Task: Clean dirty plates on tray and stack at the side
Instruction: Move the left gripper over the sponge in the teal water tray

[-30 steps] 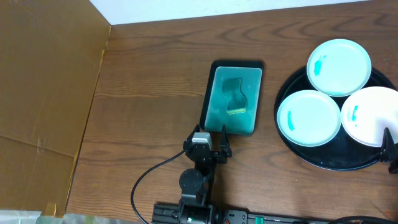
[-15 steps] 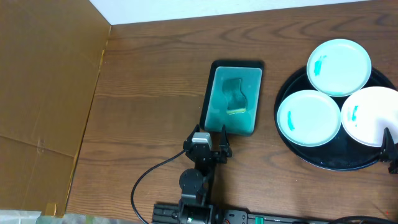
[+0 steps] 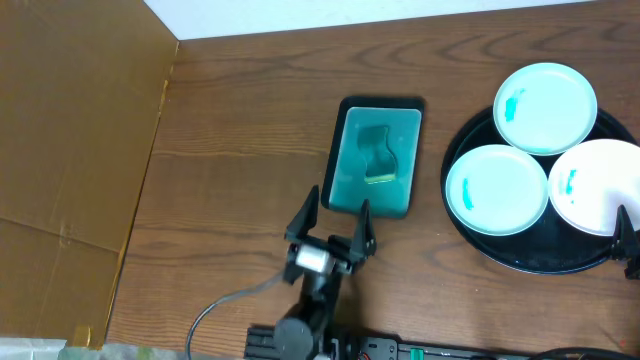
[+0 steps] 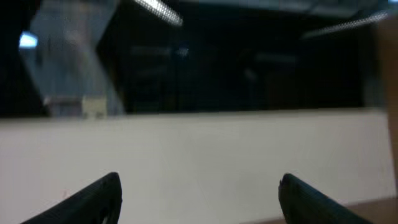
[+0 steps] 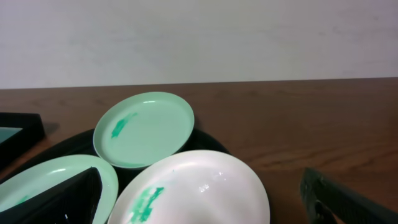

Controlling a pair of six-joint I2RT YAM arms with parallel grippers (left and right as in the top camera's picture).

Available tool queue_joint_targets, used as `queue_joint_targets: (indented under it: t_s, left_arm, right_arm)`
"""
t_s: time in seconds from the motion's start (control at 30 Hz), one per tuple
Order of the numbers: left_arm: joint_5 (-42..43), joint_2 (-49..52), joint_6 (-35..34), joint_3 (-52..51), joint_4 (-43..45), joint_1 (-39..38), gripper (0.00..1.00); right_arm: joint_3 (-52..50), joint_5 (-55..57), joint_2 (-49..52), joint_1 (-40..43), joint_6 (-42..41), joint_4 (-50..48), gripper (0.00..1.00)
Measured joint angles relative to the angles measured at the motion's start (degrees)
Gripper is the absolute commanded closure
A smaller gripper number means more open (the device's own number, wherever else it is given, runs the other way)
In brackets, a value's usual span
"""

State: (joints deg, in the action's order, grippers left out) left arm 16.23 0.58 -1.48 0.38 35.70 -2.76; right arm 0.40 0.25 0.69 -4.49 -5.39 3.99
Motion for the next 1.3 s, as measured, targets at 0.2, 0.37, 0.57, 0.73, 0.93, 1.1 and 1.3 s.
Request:
queue_joint_targets:
  t_s: [0.2, 0.37, 0.57, 0.73, 0.93, 1.1, 1.3]
  left_arm:
    - [1.70, 1.25, 0.57, 0.46, 3.13, 0.00, 0.19]
    - [1.42, 12.02, 2.93, 8.96, 0.02, 0.00, 0.19]
    - [1.62, 39.23, 3.65, 37.00, -32.33, 0.00, 0.19]
    - [9.55, 62.71, 3.91, 62.12, -60.78, 0.04, 0.19]
    - [3.54, 76.74, -2.47, 73.96, -72.43, -0.07, 0.19]
    - [-6.21, 85.42, -9.73, 80.98, -81.70, 0.09, 0.19]
    - [-9.11, 93.20, -13.62, 81.44, -82.01, 0.09, 0.19]
  right_arm:
    - [0.00, 0.00, 0.00, 0.02, 0.00, 0.02, 0.01]
    - [0.00, 0.00, 0.00, 0.02, 0.00, -0.02, 0.01]
    - [0.00, 0.00, -0.02, 0.00, 0.00, 0.02, 0.01]
    - [0.00, 0.02, 0.00, 0.00, 0.00, 0.04, 0.01]
    - [0.00, 0.02, 0.00, 0.00, 0.00, 0.02, 0.01]
    - [0.00, 0.02, 0.00, 0.00, 0.00, 0.02, 0.01]
    - [0.00, 0.02, 0.00, 0.00, 0.02, 0.02, 0.01]
